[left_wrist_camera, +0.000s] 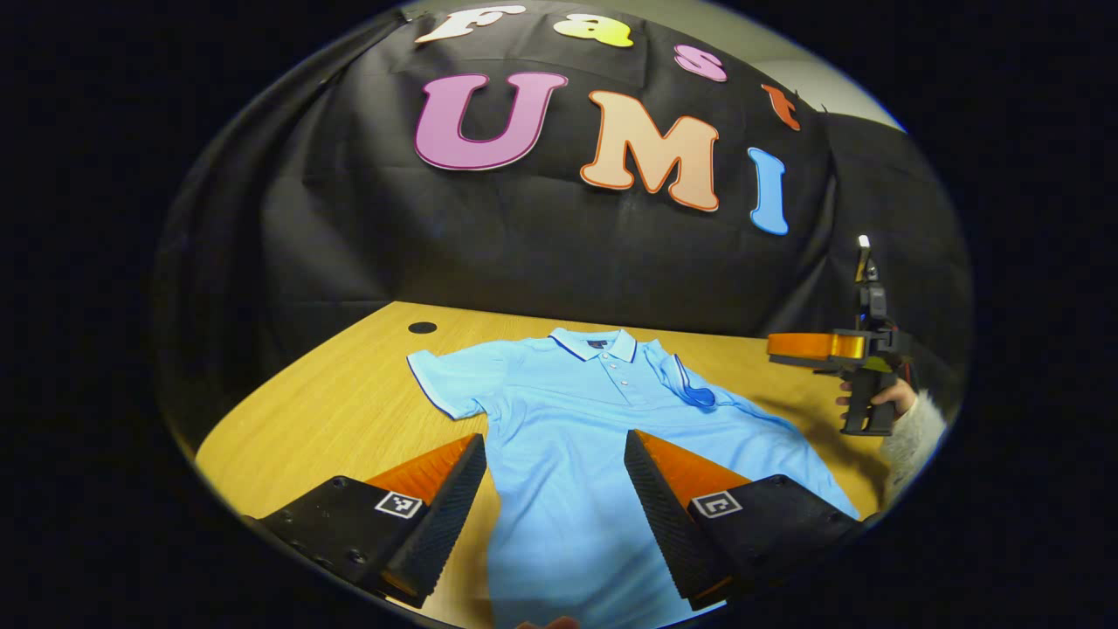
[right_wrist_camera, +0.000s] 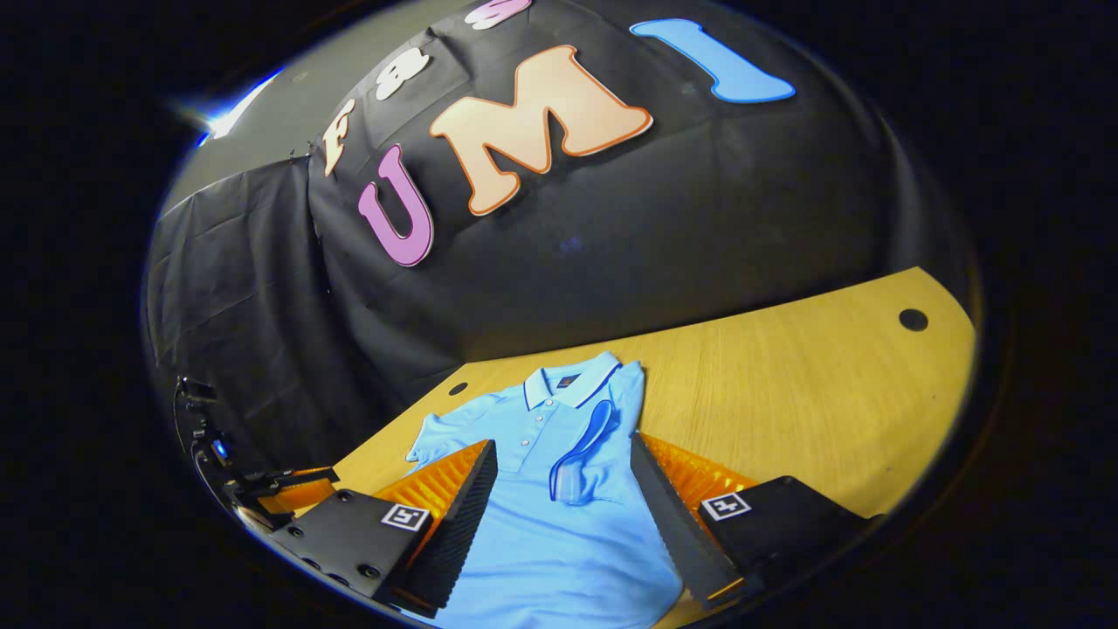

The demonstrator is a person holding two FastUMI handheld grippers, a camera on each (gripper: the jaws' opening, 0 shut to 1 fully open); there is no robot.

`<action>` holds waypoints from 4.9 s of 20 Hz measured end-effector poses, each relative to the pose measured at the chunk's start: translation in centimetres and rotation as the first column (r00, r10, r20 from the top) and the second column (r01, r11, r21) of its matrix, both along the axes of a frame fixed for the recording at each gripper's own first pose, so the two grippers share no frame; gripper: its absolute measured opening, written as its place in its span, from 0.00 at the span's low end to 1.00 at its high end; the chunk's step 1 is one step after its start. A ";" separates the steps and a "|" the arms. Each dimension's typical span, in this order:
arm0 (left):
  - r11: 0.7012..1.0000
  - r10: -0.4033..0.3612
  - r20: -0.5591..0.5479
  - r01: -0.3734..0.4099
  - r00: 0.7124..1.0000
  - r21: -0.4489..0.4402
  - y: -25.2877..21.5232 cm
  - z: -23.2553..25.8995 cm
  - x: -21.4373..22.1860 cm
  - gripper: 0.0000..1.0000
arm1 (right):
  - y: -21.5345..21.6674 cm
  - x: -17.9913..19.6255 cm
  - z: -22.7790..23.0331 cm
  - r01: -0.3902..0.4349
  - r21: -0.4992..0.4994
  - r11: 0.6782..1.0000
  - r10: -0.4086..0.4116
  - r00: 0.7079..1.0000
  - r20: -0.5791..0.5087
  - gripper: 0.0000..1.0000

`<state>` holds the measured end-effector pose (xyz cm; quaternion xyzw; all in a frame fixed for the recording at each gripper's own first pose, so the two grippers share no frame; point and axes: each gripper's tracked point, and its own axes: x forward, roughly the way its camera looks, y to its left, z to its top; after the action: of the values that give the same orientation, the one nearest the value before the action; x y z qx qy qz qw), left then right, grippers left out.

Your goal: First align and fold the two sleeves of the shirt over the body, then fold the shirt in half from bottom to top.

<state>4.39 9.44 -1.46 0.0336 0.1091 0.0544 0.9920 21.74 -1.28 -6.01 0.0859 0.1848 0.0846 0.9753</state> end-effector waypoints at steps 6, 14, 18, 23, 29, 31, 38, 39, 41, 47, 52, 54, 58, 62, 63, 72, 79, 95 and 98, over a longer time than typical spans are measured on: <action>0.999 0.016 -0.071 -0.018 0.997 -0.027 3.5 1.1 4.8 0.95 | -1.1 -4.4 2.4 0.034 -0.061 0.998 -0.029 0.996 0.083 0.97; 0.988 0.149 -0.190 -0.151 0.970 0.000 11.1 -0.6 10.8 0.94 | -4.8 -10.9 4.2 0.109 -0.076 0.991 -0.098 0.986 0.138 0.97; 0.976 0.215 -0.249 -0.213 0.944 0.035 14.3 -2.4 12.9 0.95 | -8.2 -14.0 6.5 0.180 -0.055 0.982 -0.168 0.969 0.182 0.97; 0.966 0.257 -0.283 -0.253 0.924 0.050 15.6 -4.1 14.1 0.94 | -13.6 -17.2 8.1 0.288 -0.085 0.954 -0.262 0.937 0.232 0.97; 0.966 0.256 -0.312 -0.252 0.915 0.053 15.3 -5.1 14.7 0.92 | -14.6 -18.8 8.0 0.300 -0.066 0.952 -0.278 0.932 0.234 0.97; 0.971 0.236 -0.310 -0.236 0.921 0.037 15.0 -5.1 15.0 0.92 | -14.7 -19.2 8.5 0.297 -0.049 0.953 -0.278 0.930 0.239 0.96; 0.976 0.216 -0.323 -0.217 0.921 0.031 13.2 -5.4 16.1 0.04 | -16.8 -21.3 8.0 0.339 -0.063 0.939 -0.314 0.916 0.249 0.97; 0.974 0.227 -0.327 -0.224 0.917 0.047 13.2 -5.2 16.1 0.02 | -17.2 -21.6 7.6 0.349 -0.063 0.935 -0.325 0.914 0.241 0.97; 0.972 0.233 -0.324 -0.220 0.917 0.077 12.6 -4.5 16.5 0.00 | -18.1 -22.2 7.1 0.368 -0.070 0.927 -0.343 0.909 0.236 0.97; 0.979 0.166 -0.245 -0.130 0.955 0.156 7.5 1.0 19.4 0.00 | -19.2 -24.2 8.3 0.392 -0.073 0.917 -0.360 0.893 0.271 0.96; 0.991 0.077 -0.255 -0.045 0.964 0.130 1.9 0.4 22.2 0.00 | -22.0 -25.5 9.8 0.421 -0.077 0.904 -0.384 0.878 0.286 0.97; 0.992 0.053 -0.279 -0.019 0.959 0.125 0.2 -0.7 23.0 0.00 | -23.3 -25.4 10.1 0.430 -0.080 0.899 -0.395 0.876 0.276 0.97; 0.991 0.018 -0.314 0.024 0.949 0.130 -2.5 -3.0 24.2 0.00 | -25.3 -25.0 10.9 0.436 -0.069 0.897 -0.402 0.872 0.279 0.97; 0.988 -0.032 -0.313 0.077 0.949 0.132 -5.3 -3.4 25.3 0.09 | -26.6 -24.3 10.8 0.439 -0.067 0.896 -0.407 0.872 0.273 0.97; 0.989 -0.045 -0.309 0.087 0.950 0.122 -5.9 -3.3 25.3 0.10 | -26.9 -24.0 10.8 0.436 -0.062 0.898 -0.405 0.873 0.270 0.97; 0.988 -0.088 -0.265 0.118 0.960 0.100 -9.1 -0.5 21.3 0.98 | -29.3 -24.1 10.7 0.448 -0.051 0.892 -0.418 0.865 0.278 0.97; 0.980 -0.144 -0.182 0.166 0.973 0.108 -10.3 2.0 12.1 0.97 | -30.3 -28.4 12.7 0.483 -0.066 0.873 -0.438 0.838 0.326 0.97; 0.982 -0.158 -0.092 0.166 0.983 0.092 -6.7 -2.9 -6.1 0.97 | -8.4 -30.3 3.7 0.321 -0.113 0.940 -0.286 0.925 0.249 0.97; 0.983 -0.134 -0.116 0.147 0.984 0.110 -4.8 -4.4 -8.0 0.97 | -3.8 -29.4 1.6 0.273 -0.137 0.952 -0.239 0.945 0.223 0.97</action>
<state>-3.65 4.66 -5.85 0.1029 0.1567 -0.0113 0.9822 -7.67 -5.11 -4.43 0.0184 0.0775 -0.0507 0.9955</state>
